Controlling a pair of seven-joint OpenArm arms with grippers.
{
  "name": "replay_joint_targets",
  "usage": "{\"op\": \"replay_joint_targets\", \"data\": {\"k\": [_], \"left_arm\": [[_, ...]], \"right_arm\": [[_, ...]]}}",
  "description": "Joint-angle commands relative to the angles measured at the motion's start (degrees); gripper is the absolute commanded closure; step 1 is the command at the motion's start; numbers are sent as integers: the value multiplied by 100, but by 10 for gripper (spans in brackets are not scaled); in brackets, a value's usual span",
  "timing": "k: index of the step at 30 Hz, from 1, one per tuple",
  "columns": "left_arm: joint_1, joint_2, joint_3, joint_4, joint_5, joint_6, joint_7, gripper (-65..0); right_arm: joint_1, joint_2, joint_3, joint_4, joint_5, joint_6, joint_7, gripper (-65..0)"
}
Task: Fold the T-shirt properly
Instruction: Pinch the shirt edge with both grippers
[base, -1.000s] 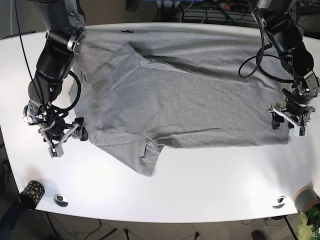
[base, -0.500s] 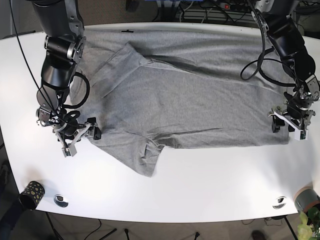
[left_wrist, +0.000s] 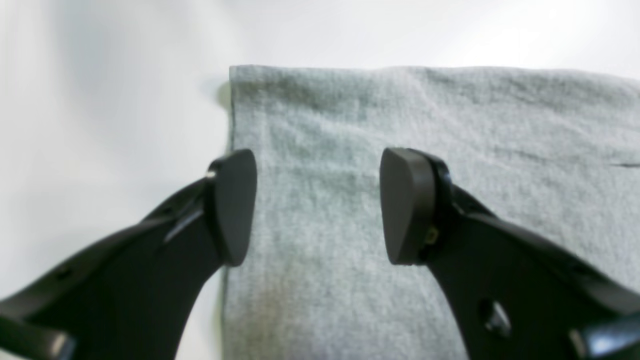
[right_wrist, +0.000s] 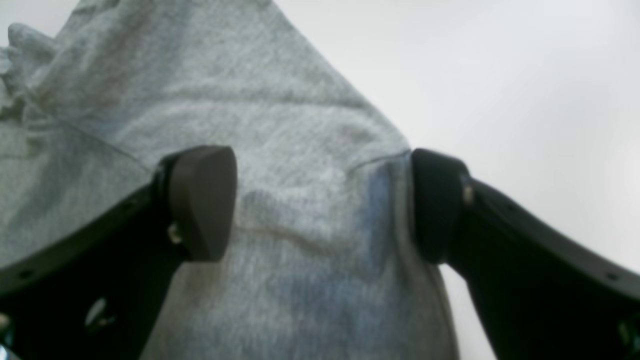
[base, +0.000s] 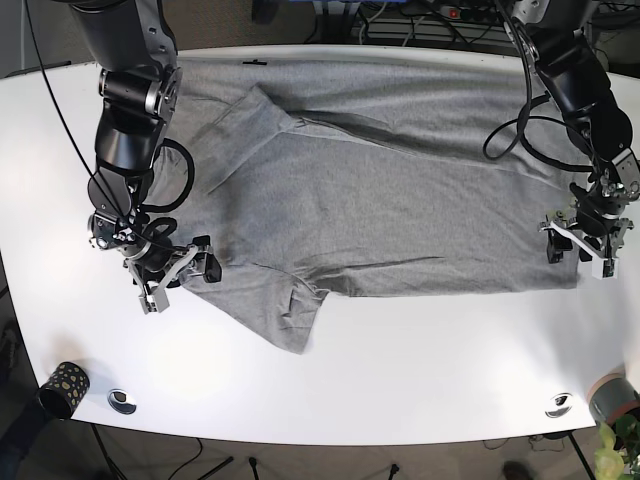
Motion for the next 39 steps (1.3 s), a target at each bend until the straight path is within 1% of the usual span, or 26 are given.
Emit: {"op": "replay_joint_targets", "data": {"k": [1, 3, 5, 7, 9, 12, 14, 16, 20, 24, 30, 34, 39], "left_arm": [[-127, -128, -19, 85, -74, -8, -116, -367], [-135, -128, -19, 76, -74, -8, -116, -368], [-144, -128, -19, 68, -74, -8, -125, -369], [-171, -128, -19, -29, -74, 44, -134, -369], [-259, -155, -2, -302, -74, 291, -134, -371], [-672, -313, 104, -882, -74, 642, -134, -371], [-874, -401, 192, -1269, -83, 774, -142, -372], [-1138, -515, 227, -1699, -91, 897, -178, -372], [-1533, -612, 236, -2341, -83, 1038, -494, -372], [-1876, -770, 253, -3097, -74, 1038, -802, -372], [-2333, -964, 851, -4187, -100, 1047, -1285, -372], [-2351, -964, 1027, -4354, -91, 1047, -1496, -372], [-2351, -964, 1027, -4530, -83, 1055, -1540, -372]], "right_arm": [[166, 103, -5, -120, 33, 32, -7, -509], [166, 103, -14, -182, 25, 32, 2, -507], [166, 85, -14, -182, 16, 32, 11, -485], [166, 77, -14, -182, 16, 32, 20, -409], [175, 68, -14, -182, 16, 32, 20, -315], [183, 59, -14, -182, 16, 32, 20, -165], [183, 59, -23, -182, 16, 32, 20, -94], [183, 59, -23, -182, 16, 32, 20, -40], [183, 59, -23, -182, 16, 32, 20, -35], [183, 59, -23, -182, 16, 32, 20, -35], [183, 68, -14, -182, 51, 32, 20, -35], [175, 68, 3, -182, 60, 32, 20, -35], [175, 77, 12, -182, 60, 32, 20, -35]]}}
